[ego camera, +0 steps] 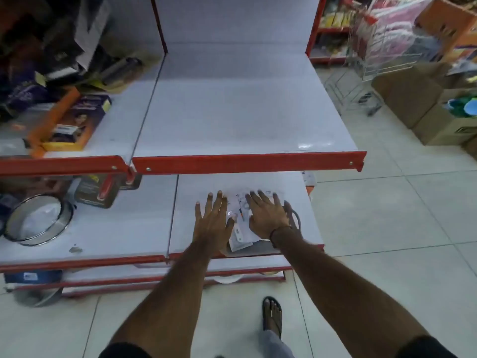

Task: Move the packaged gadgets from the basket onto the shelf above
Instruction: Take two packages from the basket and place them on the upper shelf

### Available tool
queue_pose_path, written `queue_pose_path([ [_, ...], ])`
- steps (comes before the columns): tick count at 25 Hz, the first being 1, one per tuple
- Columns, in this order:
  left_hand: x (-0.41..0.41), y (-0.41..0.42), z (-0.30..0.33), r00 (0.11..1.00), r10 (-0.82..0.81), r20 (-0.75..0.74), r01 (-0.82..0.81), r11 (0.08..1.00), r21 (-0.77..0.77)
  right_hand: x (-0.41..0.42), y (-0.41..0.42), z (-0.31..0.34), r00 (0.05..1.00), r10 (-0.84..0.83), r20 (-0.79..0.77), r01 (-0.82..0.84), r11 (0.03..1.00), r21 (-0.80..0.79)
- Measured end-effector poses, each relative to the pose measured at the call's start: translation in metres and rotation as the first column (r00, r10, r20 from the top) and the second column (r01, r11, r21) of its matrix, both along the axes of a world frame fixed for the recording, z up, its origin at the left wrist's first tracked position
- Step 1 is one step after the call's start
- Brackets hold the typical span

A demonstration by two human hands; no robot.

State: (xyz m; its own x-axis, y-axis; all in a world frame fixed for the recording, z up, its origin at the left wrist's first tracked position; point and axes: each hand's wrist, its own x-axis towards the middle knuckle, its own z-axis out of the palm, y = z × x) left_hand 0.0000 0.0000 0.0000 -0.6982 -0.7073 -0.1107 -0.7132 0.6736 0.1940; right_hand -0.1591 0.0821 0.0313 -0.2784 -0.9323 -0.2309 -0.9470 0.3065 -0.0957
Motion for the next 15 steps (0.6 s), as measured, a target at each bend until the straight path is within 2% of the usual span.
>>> queue_pose_path([
  [3, -0.018, -0.019, -0.014, 0.998, 0.021, 0.064, -0.02, 1.0, -0.013, -0.013, -0.032, -0.02, 0.993, 0.096, -0.069, -0.096, 0.995, 0.007],
  [6, -0.023, -0.024, -0.025, 0.999, 0.001, 0.038, 0.001, 0.998, -0.056, -0.021, -0.049, -0.033, 0.976, 0.18, -0.119, -0.18, 0.984, 0.015],
  [13, -0.044, -0.032, -0.003, 0.989, 0.144, -0.042, -0.145, 0.989, -0.01, -0.029, -0.056, -0.024, 0.97, 0.174, -0.171, -0.201, 0.967, -0.157],
  [15, -0.044, -0.031, 0.006, 0.984, 0.162, -0.078, -0.161, 0.987, 0.015, -0.027, -0.054, -0.009, 0.975, 0.152, -0.164, -0.176, 0.973, -0.147],
])
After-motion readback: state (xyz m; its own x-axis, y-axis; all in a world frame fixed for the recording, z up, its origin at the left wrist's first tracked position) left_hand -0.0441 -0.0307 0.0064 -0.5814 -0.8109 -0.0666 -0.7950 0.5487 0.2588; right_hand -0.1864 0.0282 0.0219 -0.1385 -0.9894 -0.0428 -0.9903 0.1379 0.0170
